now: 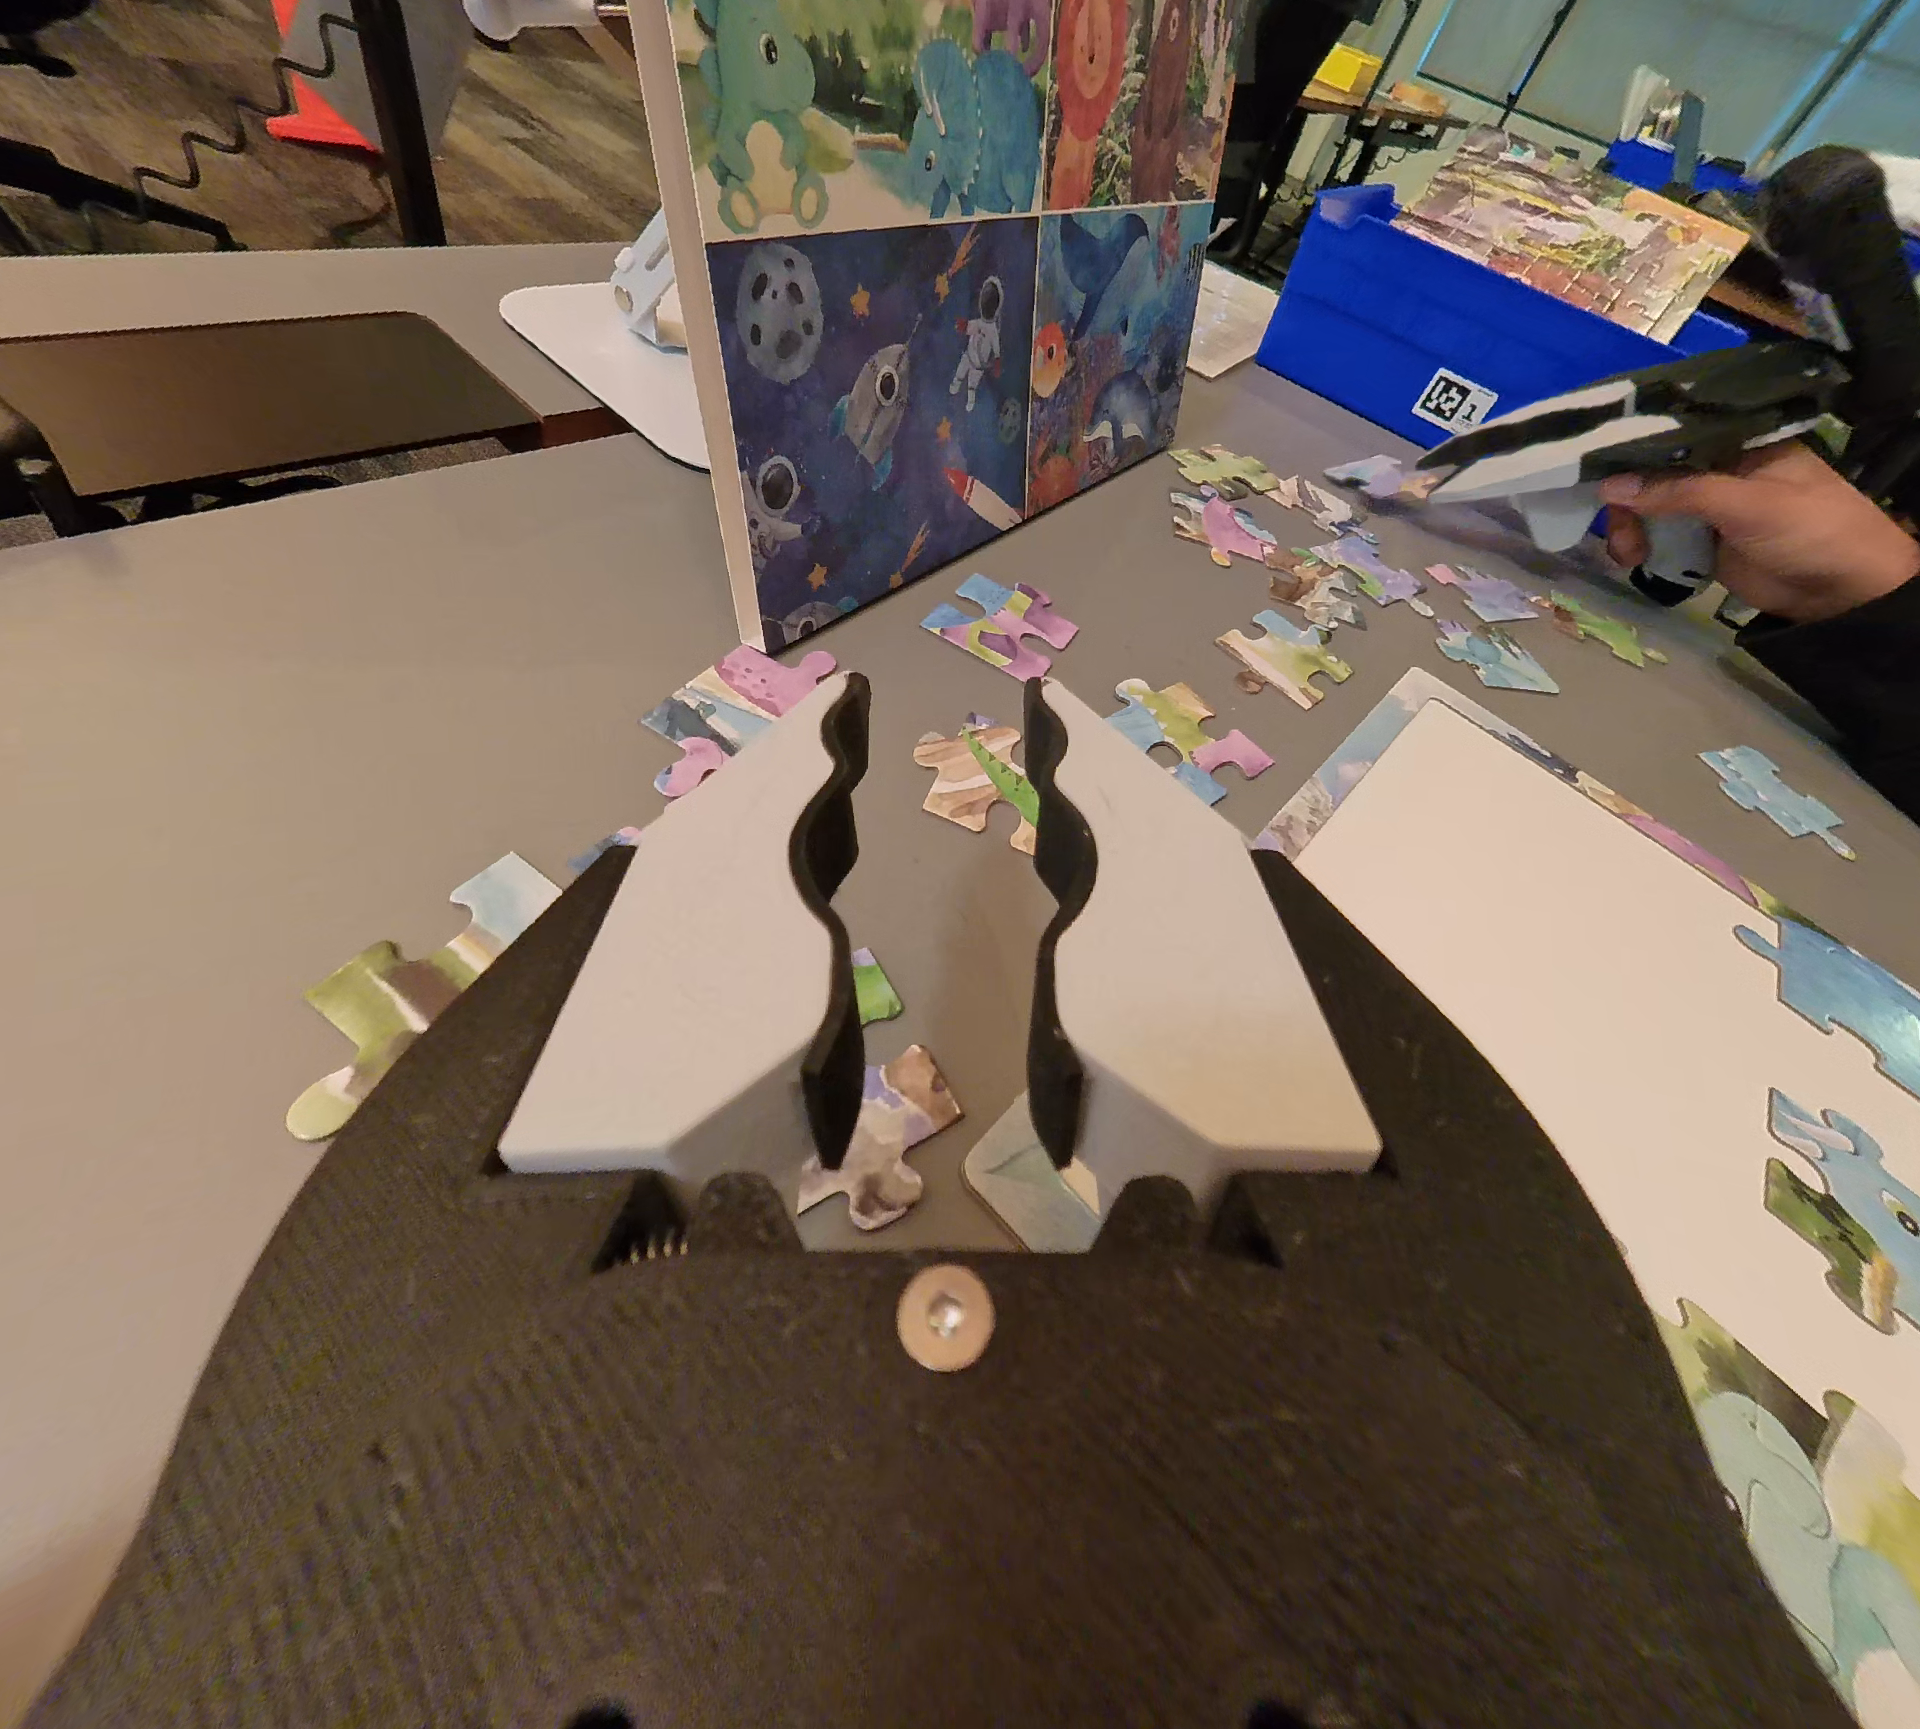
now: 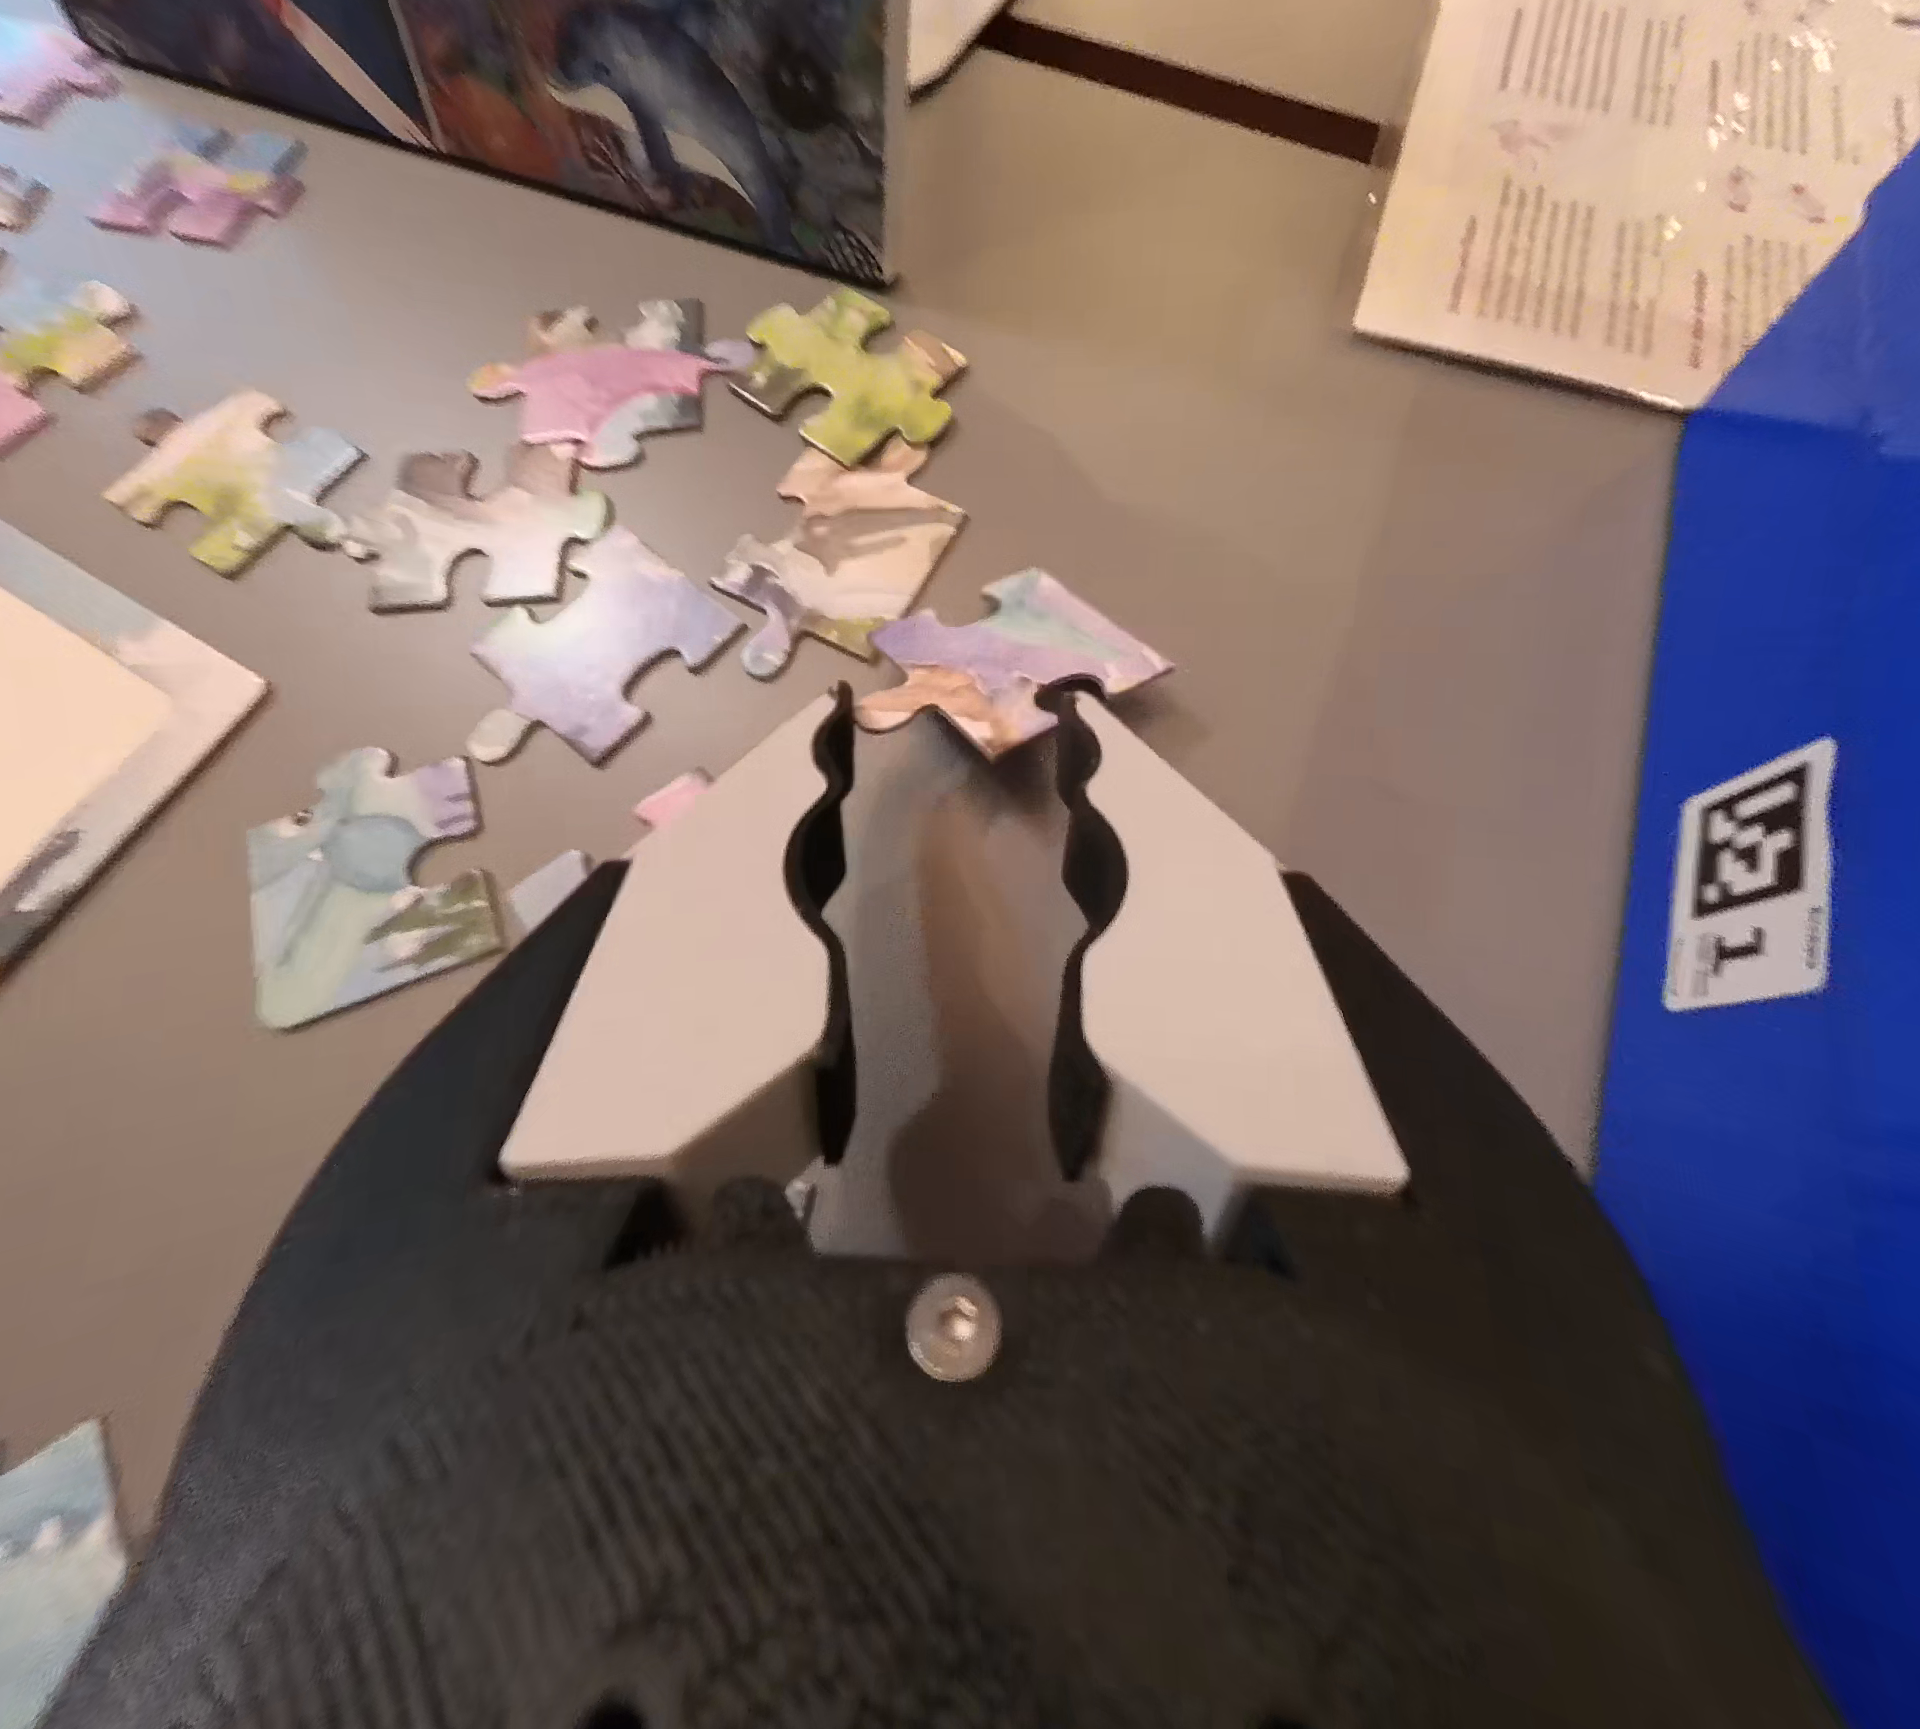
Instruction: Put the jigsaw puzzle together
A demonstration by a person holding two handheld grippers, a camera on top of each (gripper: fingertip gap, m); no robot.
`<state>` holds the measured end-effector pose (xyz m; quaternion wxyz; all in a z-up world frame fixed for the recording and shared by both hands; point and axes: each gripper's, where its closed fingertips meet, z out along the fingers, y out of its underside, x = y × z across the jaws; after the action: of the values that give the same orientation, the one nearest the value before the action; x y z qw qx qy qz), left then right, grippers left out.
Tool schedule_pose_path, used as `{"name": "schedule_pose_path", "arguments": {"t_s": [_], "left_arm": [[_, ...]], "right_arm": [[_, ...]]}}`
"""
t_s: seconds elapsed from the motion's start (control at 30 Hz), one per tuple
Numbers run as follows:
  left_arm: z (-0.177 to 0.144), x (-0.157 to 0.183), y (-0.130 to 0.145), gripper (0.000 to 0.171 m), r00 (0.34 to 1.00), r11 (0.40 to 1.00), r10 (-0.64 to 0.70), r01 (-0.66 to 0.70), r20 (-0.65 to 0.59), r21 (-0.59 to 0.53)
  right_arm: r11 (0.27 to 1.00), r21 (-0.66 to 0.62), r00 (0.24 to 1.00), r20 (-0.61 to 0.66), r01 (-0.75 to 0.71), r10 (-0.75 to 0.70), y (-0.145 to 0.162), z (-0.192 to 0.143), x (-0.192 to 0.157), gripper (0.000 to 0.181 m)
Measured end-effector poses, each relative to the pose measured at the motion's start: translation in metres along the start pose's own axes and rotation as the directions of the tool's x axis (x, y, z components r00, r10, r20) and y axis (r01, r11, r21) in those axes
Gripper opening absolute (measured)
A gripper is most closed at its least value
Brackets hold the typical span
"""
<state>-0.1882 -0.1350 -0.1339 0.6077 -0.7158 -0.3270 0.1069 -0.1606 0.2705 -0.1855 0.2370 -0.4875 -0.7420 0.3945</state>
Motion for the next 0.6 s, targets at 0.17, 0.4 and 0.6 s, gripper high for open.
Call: {"name": "schedule_pose_path", "arguments": {"t_s": [0.17,0.4,0.6], "left_arm": [[0.001,0.000,0.001,0.028,1.000,1.000,-0.003,0.003,-0.002,-0.003],[0.000,0.000,0.001,0.028,1.000,1.000,-0.009,0.009,-0.003,0.000],[0.000,0.000,0.001,0.028,1.000,1.000,-0.009,0.009,-0.004,-0.001]], "right_arm": [[0.995,0.094,0.993,0.120,-0.022,0.010,-0.020,-0.008,-0.025,0.025],[0.992,0.124,0.989,0.142,0.028,-0.045,-0.030,-0.012,-0.040,0.024],[1.000,-0.007,1.000,0.008,0.022,-0.022,-0.007,-0.011,-0.006,0.051]]}}
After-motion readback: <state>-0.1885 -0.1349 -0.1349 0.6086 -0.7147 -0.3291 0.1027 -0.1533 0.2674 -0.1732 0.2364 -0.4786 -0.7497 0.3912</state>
